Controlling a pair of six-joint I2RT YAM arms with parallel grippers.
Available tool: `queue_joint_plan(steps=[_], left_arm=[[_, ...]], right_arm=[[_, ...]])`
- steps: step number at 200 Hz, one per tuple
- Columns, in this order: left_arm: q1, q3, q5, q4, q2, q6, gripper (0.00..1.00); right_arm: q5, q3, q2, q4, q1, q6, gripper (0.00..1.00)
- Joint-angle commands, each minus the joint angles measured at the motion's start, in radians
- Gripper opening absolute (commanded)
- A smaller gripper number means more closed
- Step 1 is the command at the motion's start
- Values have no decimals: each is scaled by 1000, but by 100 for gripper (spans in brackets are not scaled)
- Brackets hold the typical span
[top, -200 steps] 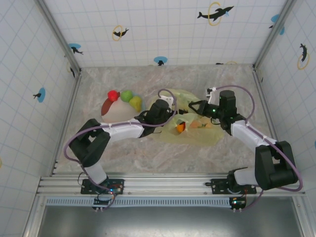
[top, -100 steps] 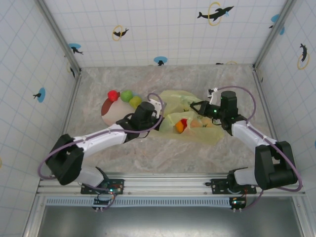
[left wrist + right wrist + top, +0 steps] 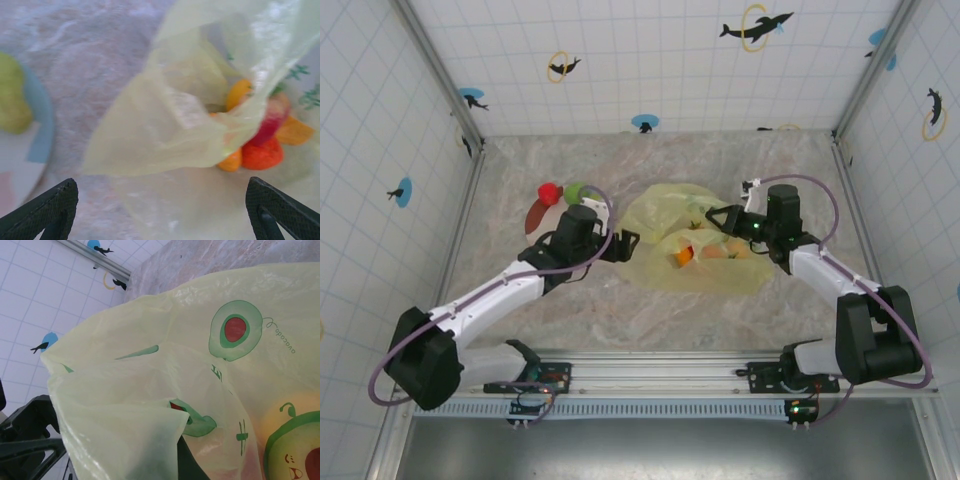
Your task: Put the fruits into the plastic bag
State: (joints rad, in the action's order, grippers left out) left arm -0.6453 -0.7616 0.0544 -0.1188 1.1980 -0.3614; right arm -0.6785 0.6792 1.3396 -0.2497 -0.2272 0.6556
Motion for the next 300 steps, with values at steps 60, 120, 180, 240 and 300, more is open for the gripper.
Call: queue_joint_plan(steps=[60,120,180,240,300], left_arm=[[353,-36,-189,-24,-61,-61,95],[613,-233,-53,-71,242,-104,96],[635,-425,-45,-104,530,-87,96],[635,-564,-5,-117,729,-67,90],[635,-655,16,-150,865,-53,79]], right_arm=[[-15,-30,-8,-38,7,-1,0],[-25,-32,7,-64,8,7,0],[-43,-23,26,-91,8,22,0],[-45,-27,32,-88,12,19,0],[-47,-23,36,-86,14,19,0]])
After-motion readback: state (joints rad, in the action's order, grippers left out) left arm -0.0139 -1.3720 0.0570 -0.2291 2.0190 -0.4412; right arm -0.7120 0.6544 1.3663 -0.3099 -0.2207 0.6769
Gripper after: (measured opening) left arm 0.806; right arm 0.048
